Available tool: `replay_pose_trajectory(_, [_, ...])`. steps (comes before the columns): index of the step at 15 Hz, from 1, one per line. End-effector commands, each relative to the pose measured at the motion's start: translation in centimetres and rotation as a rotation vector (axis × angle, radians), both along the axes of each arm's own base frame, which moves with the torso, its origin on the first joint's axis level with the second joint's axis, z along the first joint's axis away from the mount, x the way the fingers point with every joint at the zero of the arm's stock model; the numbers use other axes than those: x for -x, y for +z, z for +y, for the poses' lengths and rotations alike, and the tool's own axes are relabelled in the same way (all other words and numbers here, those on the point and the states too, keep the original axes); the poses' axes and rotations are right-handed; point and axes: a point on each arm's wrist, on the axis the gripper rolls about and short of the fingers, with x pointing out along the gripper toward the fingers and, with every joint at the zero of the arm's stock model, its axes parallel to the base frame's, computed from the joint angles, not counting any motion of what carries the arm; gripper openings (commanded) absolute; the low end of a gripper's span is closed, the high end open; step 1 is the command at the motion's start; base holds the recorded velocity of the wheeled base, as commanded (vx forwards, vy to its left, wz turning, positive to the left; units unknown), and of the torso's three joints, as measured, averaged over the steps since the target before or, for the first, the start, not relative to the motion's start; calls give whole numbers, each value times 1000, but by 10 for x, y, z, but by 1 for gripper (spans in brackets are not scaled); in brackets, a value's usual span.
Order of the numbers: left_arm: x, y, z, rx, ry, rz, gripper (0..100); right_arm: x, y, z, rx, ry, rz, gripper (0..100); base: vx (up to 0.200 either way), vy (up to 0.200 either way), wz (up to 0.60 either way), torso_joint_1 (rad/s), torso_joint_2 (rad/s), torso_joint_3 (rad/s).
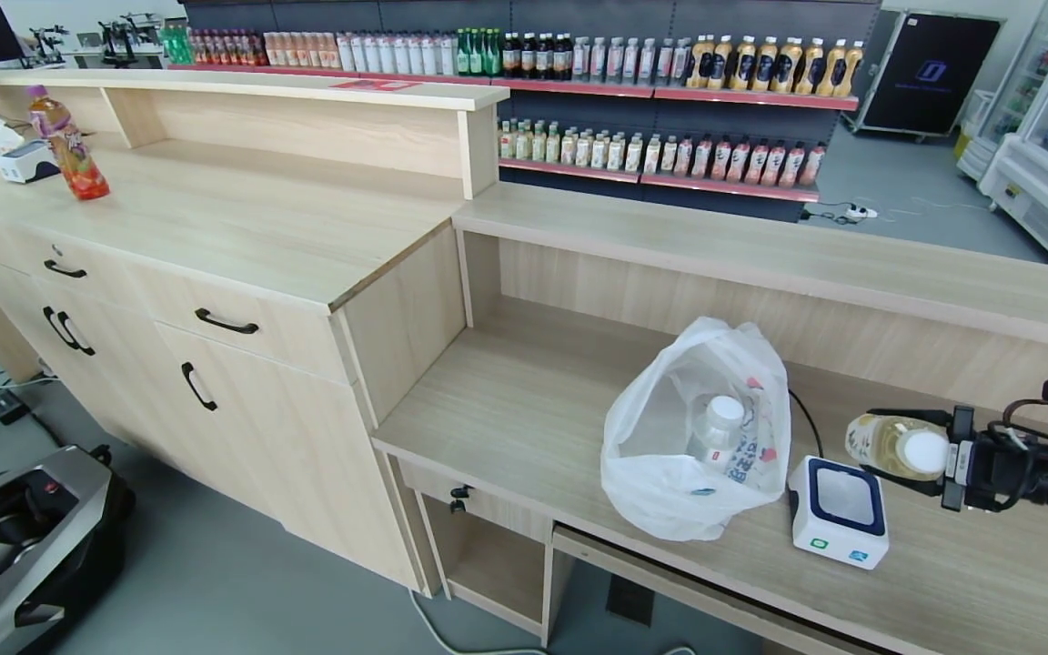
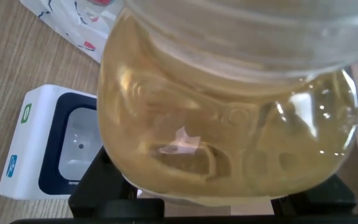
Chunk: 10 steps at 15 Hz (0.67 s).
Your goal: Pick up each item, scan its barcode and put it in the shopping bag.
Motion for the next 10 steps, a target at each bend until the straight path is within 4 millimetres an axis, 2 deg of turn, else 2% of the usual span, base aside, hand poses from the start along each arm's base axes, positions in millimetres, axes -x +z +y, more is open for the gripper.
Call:
replay_pose_trajectory(1, [0,0,0,0,1,0,100,-1,-4,0,-5,3,10,0,0,0,0,0,0,0])
replay_pose_trajectory(10, [0,0,0,0,1,0,100,-7,-15,4,-16,20,33,0,0,0,0,0,0,0])
